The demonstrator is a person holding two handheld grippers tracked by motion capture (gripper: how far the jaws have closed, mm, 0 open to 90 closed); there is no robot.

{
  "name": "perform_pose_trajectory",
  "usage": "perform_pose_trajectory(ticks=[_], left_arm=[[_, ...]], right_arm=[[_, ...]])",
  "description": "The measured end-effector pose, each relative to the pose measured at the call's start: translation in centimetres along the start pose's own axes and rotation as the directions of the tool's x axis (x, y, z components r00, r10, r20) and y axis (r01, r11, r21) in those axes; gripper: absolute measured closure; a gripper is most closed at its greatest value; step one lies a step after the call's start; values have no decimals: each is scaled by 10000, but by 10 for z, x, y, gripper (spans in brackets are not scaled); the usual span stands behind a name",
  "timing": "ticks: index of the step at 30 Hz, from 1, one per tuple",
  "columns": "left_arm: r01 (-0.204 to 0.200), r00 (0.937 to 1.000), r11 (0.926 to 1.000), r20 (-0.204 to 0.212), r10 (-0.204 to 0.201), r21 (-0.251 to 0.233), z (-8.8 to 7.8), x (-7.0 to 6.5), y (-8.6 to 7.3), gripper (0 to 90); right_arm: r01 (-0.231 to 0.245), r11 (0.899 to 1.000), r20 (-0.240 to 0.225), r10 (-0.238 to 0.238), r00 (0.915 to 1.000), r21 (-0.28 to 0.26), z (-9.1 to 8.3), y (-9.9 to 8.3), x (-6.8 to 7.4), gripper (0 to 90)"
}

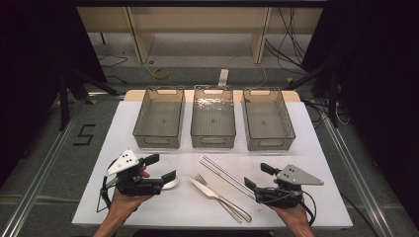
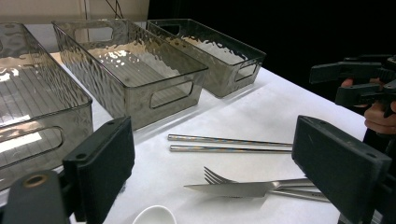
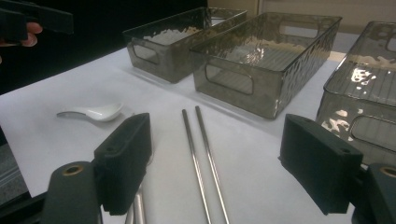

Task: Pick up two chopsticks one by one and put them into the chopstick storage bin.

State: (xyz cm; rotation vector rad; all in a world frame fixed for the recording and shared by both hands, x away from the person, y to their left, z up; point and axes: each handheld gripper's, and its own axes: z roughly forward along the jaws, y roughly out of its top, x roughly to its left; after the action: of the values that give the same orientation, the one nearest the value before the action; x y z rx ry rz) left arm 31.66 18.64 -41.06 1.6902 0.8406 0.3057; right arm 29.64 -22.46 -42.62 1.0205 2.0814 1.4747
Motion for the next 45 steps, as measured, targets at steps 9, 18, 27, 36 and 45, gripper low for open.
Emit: perform_pose_trajectory(ticks=[9,18,27,36,45], left_arm=[[33,10000,10000,-2,-33,-5,0,0,0,125],[7,10000,10000,-17,-7,-3,1,0,0,125],[58,10000,9999,-5,-58,-82,0,1,0,125],[45,10000,10000,-14,-45,-85,0,1,0,125],[69,10000,9999,-10,-69,-91,0,1,0,125]], right_arm=[[297,9989,-398,-283,9988,367,2,9,5,258],[1091,9630,-458,-1008,9938,2463,20,42,0,274],[2248,8442,-1158,-1927,9744,4867,55,71,2,332],[2573,7446,-1412,-2170,9659,6159,90,71,-1,385],[2700,6475,-1549,-2301,9608,7127,115,61,-1,447]])
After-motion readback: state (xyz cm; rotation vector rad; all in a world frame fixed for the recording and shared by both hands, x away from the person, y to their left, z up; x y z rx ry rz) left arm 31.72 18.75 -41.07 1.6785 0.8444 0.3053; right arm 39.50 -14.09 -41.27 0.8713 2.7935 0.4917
